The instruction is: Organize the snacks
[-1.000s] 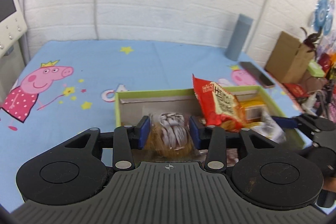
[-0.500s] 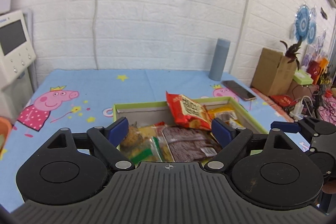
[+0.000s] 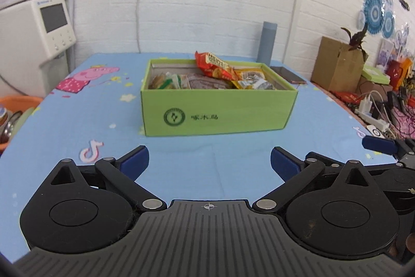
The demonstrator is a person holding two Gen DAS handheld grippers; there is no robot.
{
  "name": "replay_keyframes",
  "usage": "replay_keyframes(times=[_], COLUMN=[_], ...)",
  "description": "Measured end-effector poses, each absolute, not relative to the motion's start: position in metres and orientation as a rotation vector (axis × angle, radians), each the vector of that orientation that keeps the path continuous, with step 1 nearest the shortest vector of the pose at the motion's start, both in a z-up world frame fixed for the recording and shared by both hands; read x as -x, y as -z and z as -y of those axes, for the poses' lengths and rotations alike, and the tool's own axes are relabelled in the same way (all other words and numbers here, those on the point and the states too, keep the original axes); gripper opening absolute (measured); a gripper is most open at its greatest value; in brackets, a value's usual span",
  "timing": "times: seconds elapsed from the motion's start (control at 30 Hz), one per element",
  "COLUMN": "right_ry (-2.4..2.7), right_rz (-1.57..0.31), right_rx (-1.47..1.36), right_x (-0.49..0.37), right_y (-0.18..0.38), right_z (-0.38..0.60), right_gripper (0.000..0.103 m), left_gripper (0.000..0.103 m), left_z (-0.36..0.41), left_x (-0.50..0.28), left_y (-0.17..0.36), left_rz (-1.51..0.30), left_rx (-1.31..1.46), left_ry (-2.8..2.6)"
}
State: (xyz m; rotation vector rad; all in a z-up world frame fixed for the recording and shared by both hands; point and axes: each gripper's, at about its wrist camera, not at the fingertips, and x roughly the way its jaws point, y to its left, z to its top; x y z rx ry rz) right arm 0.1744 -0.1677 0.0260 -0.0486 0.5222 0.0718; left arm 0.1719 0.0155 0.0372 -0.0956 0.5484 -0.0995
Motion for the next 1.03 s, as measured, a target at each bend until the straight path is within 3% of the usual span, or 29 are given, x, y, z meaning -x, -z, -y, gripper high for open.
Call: replay_keyframes(times=[0.27,0.67,0.9,1.03], right_ry=[-0.044,-0.08,-0.112,-0.117], right_rz=[-0.537,-0.55,-0.546,-0.539], right_rx=[-0.117,-0.16,-0.144,-0.139], right_x=[-0.126,-0.088,-0.079,-0.074], right_y=[-0.007,-0.002,-0.005,-0.006], right_z=[0.202,0.205,0.196,0.196], right_gripper=[0.103,0.103,0.103,0.103], left_gripper=[0.085,0.084,0.071,0.076], left_z=[-0.005,0.003,-0.006,-0.006], left_x=[-0.128,-0.079,-0.068,-0.065], left_y=[-0.008,0.003,0.003,0.004], left_rz=[-0.611,-0.629,-0.609,-0.607], left_rx=[0.12,0.106,0.123,0.124], left_ry=[0.11,0.113,0.107,0.105])
